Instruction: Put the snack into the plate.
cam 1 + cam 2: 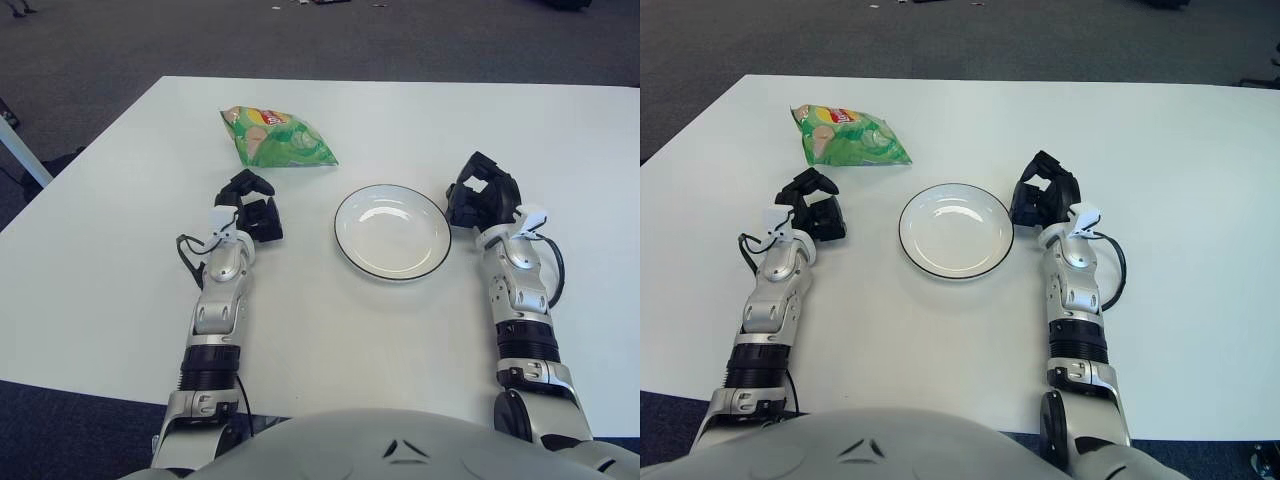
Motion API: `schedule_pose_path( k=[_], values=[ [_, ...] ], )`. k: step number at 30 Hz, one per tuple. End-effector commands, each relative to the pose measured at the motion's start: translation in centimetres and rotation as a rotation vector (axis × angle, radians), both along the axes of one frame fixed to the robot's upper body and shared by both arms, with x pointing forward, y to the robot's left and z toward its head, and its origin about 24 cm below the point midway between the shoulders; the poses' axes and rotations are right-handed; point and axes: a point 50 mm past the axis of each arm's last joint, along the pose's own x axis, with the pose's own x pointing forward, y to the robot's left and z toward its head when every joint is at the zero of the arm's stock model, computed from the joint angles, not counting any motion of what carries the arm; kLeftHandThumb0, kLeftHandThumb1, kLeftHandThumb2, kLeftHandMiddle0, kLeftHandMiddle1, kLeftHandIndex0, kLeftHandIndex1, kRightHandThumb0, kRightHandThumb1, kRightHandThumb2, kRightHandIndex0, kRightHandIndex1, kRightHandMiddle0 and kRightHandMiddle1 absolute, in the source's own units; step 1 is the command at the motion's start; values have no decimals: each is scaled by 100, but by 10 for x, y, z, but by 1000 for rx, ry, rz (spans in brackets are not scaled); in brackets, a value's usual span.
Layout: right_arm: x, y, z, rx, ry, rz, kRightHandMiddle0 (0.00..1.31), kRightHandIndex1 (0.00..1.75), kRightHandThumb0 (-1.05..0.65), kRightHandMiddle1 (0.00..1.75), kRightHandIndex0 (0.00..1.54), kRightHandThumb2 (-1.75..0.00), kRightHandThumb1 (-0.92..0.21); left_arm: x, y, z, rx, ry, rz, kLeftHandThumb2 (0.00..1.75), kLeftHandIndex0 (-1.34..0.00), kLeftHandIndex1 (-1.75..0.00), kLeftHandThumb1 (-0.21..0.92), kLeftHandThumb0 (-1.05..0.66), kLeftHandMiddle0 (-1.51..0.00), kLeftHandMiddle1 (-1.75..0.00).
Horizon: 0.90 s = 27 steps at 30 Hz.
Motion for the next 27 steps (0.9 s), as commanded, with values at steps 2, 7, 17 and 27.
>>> schedule_pose_path(
  k=[2, 7, 17, 27],
  values=[
    [-20, -4, -37, 29, 142, -28, 78, 175, -57, 175, 135, -156, -12, -22, 12, -38, -29, 156, 58, 157, -78, -175, 11, -57, -136, -175],
    [-20, -4, -37, 34, 145, -29, 78, 175, -57, 175, 135, -156, -12, -22, 17, -28, -25, 120, 70, 154, -76, -175, 14, -55, -136, -175],
    [-21, -3, -37, 32, 143, -28, 77, 175, -56, 175, 135, -155, -13, -30, 17, 3, 36, -14, 67, 149, -73, -175, 17, -54, -137, -175],
    [-21, -2, -37, 31, 149, -37, 77, 175, -56, 175, 135, -155, -13, -32, 22, 31, 105, -184, 113, 153, -76, -175, 14, -55, -137, -175]
  ],
)
